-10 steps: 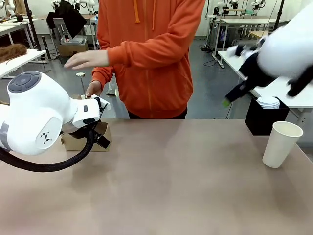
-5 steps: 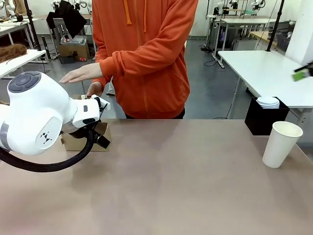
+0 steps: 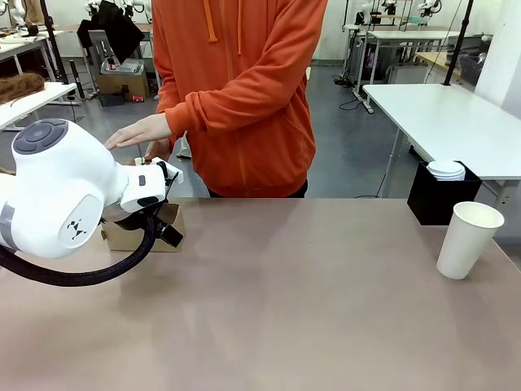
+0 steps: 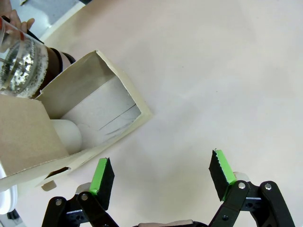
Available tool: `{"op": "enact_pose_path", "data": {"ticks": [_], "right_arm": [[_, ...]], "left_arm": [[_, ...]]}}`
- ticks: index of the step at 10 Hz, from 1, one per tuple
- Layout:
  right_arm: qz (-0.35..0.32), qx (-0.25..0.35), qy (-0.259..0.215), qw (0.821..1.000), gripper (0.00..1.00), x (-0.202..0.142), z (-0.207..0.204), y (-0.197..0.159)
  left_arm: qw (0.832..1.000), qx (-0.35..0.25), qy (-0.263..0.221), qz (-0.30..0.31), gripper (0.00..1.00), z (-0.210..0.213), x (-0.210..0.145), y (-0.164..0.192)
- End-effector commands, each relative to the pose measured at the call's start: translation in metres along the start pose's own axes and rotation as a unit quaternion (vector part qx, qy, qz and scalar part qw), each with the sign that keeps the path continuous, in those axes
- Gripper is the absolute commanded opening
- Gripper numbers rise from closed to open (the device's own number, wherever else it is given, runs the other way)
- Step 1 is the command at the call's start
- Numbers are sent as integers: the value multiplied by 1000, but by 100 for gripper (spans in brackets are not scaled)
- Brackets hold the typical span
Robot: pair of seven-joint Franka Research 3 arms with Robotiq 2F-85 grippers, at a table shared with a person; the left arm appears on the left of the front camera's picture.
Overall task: Pour a drink into a cup and package it in a carrier.
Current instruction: Pick up the 600 ml Paper Cup and place it in the middle top area of the table.
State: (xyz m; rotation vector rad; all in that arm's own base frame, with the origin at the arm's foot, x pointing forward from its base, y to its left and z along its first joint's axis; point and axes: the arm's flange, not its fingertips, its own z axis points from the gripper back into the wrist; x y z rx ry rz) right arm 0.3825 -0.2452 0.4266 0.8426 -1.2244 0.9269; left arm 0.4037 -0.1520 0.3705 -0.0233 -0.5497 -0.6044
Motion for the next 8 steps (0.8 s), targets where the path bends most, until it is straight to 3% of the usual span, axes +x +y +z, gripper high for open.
{"op": "enact_pose_path", "data": {"ticks": [1, 2, 3, 8], "right_arm": [[7, 19, -39, 999, 100, -31, -10, -24], [10, 19, -47, 999, 100, -39, -14, -24], [0, 4, -26, 1000, 100, -26, -3, -5], [10, 5, -37, 999, 100, -32, -1, -8]], "left_arm": [[1000, 0, 0, 0, 100, 0, 0, 0], [1000, 0, 0, 0, 100, 0, 0, 0], [1000, 0, 0, 0, 100, 0, 0, 0], [1000, 0, 0, 0, 100, 0, 0, 0]]}}
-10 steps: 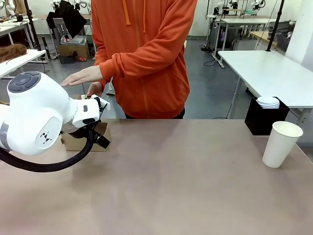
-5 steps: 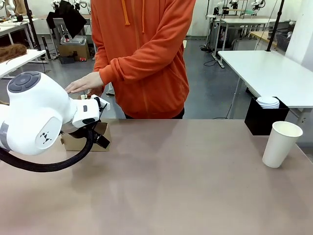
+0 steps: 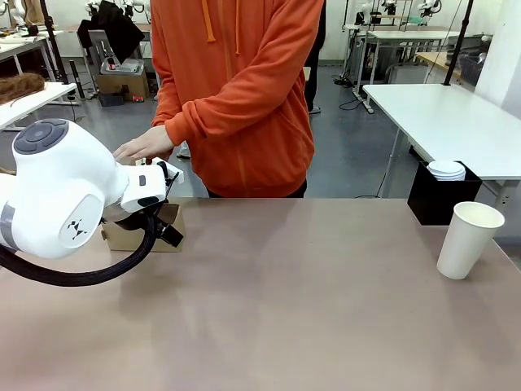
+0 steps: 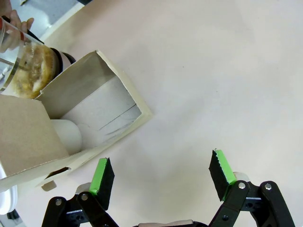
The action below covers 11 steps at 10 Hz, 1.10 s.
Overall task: Pour a drink into a cup and package it in a carrier.
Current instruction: Pick up the 600 ml Paper Cup and place it in the middle top area of the table.
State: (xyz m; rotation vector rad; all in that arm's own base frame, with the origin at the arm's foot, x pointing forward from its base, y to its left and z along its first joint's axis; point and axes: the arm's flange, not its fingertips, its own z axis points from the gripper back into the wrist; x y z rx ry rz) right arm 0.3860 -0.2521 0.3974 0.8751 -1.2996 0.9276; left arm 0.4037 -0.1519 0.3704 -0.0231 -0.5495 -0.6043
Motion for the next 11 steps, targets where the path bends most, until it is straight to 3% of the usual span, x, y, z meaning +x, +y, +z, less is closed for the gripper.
{"op": "enact_pose_path", "data": {"ticks": [1, 4, 7, 11], "right_arm": [[-2, -5, -20, 1000, 100, -22, -6, 0], [19, -30, -54, 998, 100, -72, -11, 9], [23, -37, -49, 998, 100, -117, -36, 18], [-4, -29, -34, 999, 100, -145, -61, 20]], "left_arm": [[1000, -1, 0, 0, 100, 0, 0, 0], [1000, -1, 0, 0, 100, 0, 0, 0], [1000, -1, 0, 0, 100, 0, 0, 0], [1000, -1, 0, 0, 100, 0, 0, 0]]}}
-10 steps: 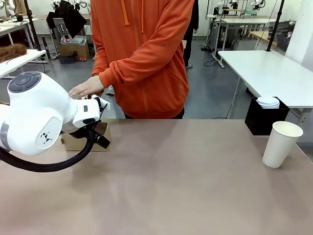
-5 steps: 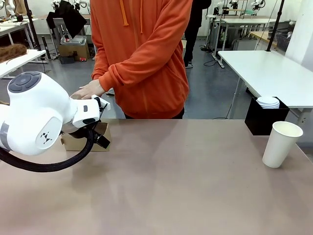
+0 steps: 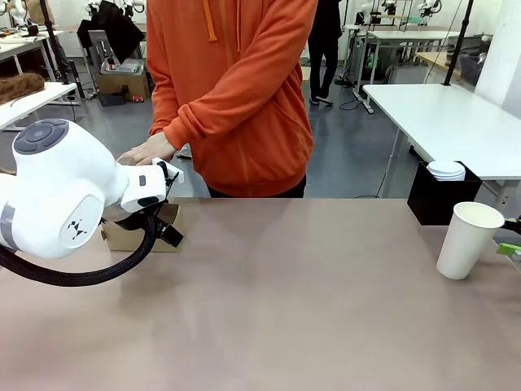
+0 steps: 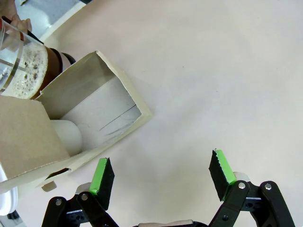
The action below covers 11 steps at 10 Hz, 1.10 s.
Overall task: Pour a drink into a cup and package it in a carrier.
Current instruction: Pick up the 600 ml Paper Cup and place it in the middle top area of the table.
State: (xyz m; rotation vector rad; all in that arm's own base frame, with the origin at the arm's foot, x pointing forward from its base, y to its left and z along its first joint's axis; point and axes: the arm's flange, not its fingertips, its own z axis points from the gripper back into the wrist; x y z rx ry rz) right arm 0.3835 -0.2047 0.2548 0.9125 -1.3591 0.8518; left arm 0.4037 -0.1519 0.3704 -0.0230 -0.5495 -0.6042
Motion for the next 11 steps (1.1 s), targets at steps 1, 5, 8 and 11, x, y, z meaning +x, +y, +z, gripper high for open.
{"op": "enact_pose_path", "data": {"ticks": [1, 5, 8, 11], "right_arm": [[11, -16, 4, 1000, 100, -10, -9, 0], [2, -12, 0, 1000, 100, -17, -19, -1], [-11, -5, 0, 1000, 100, -19, -32, -1], [-23, 5, 4, 1000, 100, -23, -47, -3]], "left_arm": [[1000, -1, 0, 0, 100, 0, 0, 0], [1000, -1, 0, 0, 100, 0, 0, 0], [1000, -1, 0, 0, 100, 0, 0, 0], [1000, -1, 0, 0, 100, 0, 0, 0]]}}
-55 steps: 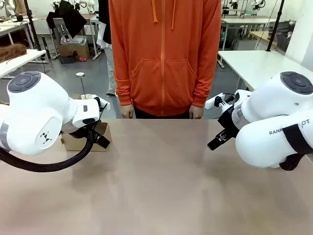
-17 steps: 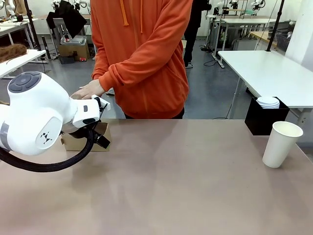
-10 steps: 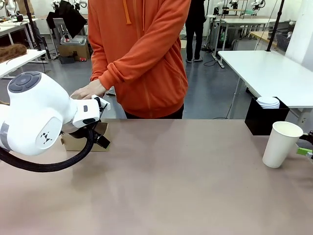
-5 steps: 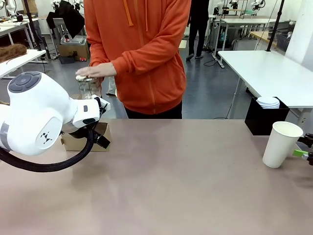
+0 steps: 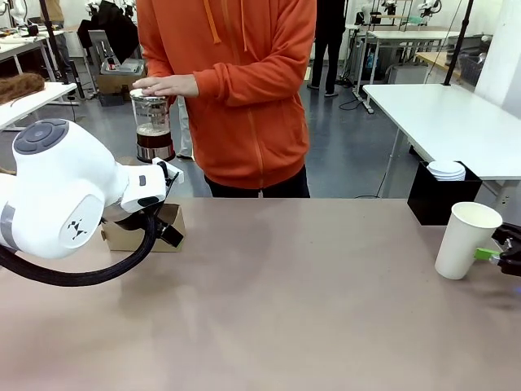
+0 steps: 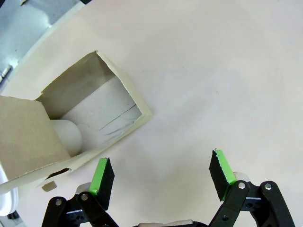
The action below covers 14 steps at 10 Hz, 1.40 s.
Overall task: Pour a drink into a cup and package it in a carrier.
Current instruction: Pick up the 600 ml Paper Cup and place it in the middle top area of the table.
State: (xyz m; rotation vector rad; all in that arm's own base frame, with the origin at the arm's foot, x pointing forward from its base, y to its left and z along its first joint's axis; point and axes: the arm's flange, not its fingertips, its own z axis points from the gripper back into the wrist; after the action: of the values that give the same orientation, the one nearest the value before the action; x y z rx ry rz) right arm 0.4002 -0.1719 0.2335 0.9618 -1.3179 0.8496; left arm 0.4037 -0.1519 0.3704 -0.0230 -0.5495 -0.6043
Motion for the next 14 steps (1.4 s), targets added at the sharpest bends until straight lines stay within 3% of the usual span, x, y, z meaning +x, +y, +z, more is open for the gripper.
{"op": "enact_pose_path", "data": {"ticks": [1, 9, 10, 11, 14], "right_arm": [[-5, -9, -1, 1000, 100, -3, -17, -2], [-21, 12, -15, 1000, 100, -7, -51, -9], [-22, 14, -12, 1000, 80, -7, -49, -10], [-30, 13, 8, 999, 80, -5, -36, -10], [-12, 16, -11, 1000, 80, -10, -47, -4]], "left_arm": [[1000, -1, 0, 0, 100, 0, 0, 0], [1000, -1, 0, 0, 100, 0, 0, 0], [1000, -1, 0, 0, 100, 0, 0, 0], [1000, -1, 0, 0, 100, 0, 0, 0], [1000, -1, 0, 0, 100, 0, 0, 0]]}}
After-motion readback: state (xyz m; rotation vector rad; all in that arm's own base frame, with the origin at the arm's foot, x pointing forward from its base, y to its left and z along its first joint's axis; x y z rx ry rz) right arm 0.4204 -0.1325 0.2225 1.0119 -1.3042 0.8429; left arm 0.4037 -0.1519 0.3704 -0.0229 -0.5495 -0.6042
